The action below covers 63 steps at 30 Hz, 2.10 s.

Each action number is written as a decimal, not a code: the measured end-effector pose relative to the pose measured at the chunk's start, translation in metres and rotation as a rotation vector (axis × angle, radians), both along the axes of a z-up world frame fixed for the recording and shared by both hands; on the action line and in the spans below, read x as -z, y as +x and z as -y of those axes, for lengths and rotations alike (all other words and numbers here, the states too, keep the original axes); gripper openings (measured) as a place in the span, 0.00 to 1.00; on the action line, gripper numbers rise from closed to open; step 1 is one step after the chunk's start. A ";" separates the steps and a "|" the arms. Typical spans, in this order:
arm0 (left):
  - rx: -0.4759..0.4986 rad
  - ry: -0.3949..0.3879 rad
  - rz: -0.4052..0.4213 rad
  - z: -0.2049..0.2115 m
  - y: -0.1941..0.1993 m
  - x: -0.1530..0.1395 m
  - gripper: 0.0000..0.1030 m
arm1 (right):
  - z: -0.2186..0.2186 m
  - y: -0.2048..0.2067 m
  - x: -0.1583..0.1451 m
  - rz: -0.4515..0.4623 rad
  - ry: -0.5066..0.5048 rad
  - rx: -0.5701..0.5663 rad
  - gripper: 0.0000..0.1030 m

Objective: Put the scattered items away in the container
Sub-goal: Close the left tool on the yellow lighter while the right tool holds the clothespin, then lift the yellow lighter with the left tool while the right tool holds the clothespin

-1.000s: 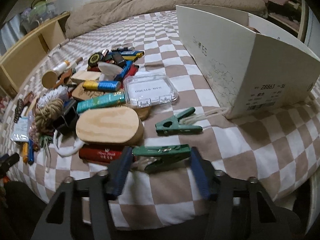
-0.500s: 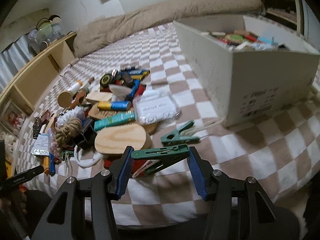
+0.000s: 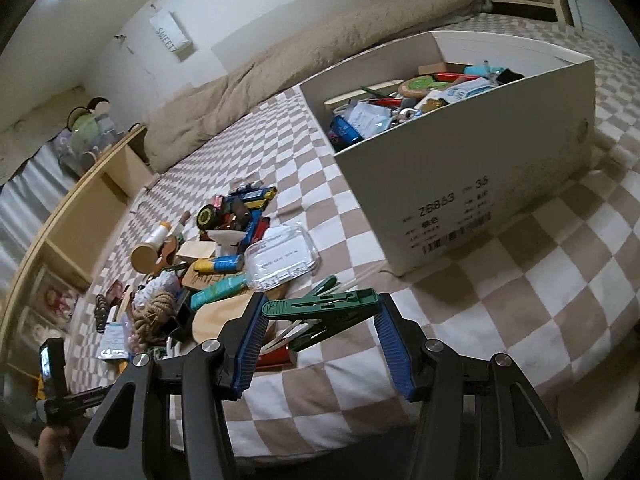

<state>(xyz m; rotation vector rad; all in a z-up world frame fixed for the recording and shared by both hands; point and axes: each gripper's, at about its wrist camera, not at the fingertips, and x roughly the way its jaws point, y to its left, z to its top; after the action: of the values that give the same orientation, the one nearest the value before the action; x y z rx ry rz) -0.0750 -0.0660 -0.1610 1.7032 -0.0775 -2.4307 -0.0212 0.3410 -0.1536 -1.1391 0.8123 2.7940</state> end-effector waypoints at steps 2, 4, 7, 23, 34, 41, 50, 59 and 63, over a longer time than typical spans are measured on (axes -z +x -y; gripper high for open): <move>-0.022 -0.011 0.012 0.007 0.000 -0.001 1.00 | 0.001 -0.001 0.001 -0.004 -0.008 -0.020 0.54; -0.043 -0.057 0.004 0.013 -0.001 -0.004 1.00 | 0.002 -0.001 0.003 -0.008 -0.024 -0.040 0.53; -0.082 -0.061 -0.020 0.023 0.001 -0.009 1.00 | 0.000 -0.001 0.005 -0.014 -0.041 -0.054 0.54; 0.061 0.024 -0.043 -0.012 -0.016 -0.002 0.43 | -0.001 -0.002 0.010 0.003 -0.065 -0.069 0.54; 0.069 0.107 -0.047 -0.008 0.016 -0.008 0.22 | 0.001 0.000 0.009 0.001 -0.064 -0.076 0.54; 0.108 0.193 -0.005 -0.025 0.035 -0.002 0.24 | 0.003 -0.002 0.009 0.004 -0.058 -0.083 0.54; 0.213 0.309 0.010 -0.056 0.034 -0.003 0.40 | 0.002 -0.003 0.010 0.005 -0.066 -0.080 0.54; 0.238 0.322 -0.020 -0.063 0.026 -0.009 0.49 | 0.001 -0.002 0.011 0.009 -0.069 -0.084 0.54; 0.266 0.155 -0.103 -0.052 0.032 -0.026 0.81 | 0.002 -0.002 0.012 0.010 -0.072 -0.088 0.54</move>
<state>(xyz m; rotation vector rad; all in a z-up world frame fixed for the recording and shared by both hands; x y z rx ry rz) -0.0431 -0.0137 -0.1352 1.7228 -0.1120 -2.7807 -0.0231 0.3392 -0.1655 -1.2270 0.8912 2.8484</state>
